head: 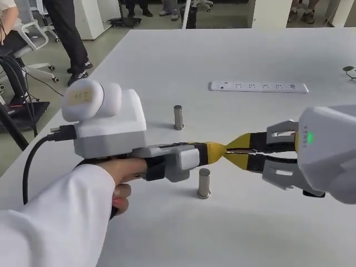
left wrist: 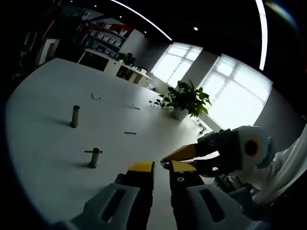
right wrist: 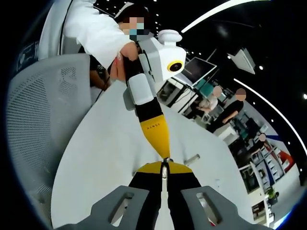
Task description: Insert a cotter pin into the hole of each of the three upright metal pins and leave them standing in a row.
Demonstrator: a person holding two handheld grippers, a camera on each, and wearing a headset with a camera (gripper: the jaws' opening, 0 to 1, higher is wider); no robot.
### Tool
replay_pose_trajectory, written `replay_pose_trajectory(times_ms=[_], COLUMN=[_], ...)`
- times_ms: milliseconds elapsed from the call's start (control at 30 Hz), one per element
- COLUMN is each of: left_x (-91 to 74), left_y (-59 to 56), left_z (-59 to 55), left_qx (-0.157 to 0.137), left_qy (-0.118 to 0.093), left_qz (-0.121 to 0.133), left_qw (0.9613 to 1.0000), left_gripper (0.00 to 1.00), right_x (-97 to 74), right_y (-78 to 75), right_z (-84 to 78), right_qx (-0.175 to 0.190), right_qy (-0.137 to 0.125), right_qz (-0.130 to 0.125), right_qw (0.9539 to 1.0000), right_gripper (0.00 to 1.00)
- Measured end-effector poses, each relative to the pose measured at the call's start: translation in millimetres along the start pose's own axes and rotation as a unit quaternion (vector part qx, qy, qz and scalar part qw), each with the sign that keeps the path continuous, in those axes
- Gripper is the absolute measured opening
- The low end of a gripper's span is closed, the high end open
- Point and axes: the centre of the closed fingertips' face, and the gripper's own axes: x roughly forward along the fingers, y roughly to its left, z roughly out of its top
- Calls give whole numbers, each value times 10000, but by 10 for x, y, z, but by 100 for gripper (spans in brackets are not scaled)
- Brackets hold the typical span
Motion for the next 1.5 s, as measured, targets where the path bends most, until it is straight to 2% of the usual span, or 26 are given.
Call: replay_pose_trajectory(times_ms=[100,267,433,500,533,800,867,967,1133,1200,1367,1467,1500], left_x=[2,-2,-14,-25,-26,-52,-57,-68,-79,-79,-82,-87,-88], left_y=[1,19,26,24,27,32,28,20,14,3,6,4,4], left_z=[-35,-44,-75,-82,-63,-81,-94,-150,-211,-227,-267,-275,-272], left_qx=[-76,-217,-291,-426,-474,-646,-621,-477,-302,-75,-38,183,367], left_qy=[67,28,90,114,46,13,63,302,533,591,758,793,782], left_qz=[-28,-22,-41,-93,-95,-129,-131,-132,-143,-136,-121,-118,-122], left_qw=[9999,9998,9995,9990,9988,9978,9980,9983,9980,9981,9970,9966,9962], left_gripper=[9,5,3,1,1,1,1,1,1,1,0,0,0], right_x=[3,10,27,32,35,32,32,33,37,36,39,42,43], right_y=[9,24,59,72,74,87,97,149,202,211,237,244,244], right_z=[16,31,29,33,35,52,52,48,41,37,25,25,24], right_qx=[-7,-68,-102,-120,-135,-174,-180,-290,-369,-392,-465,-484,-474], right_qy=[-20,-12,-6,-13,-14,-24,-24,1,15,7,21,21,24], right_qz=[7,21,78,103,100,139,160,242,341,358,422,433,435], right_qw=[10000,10000,9999,9999,9999,9997,9997,9993,9987,9986,9980,9979,9979], right_gripper=[0,0,0,0,0,0,0,0,0,0,0,0,0])
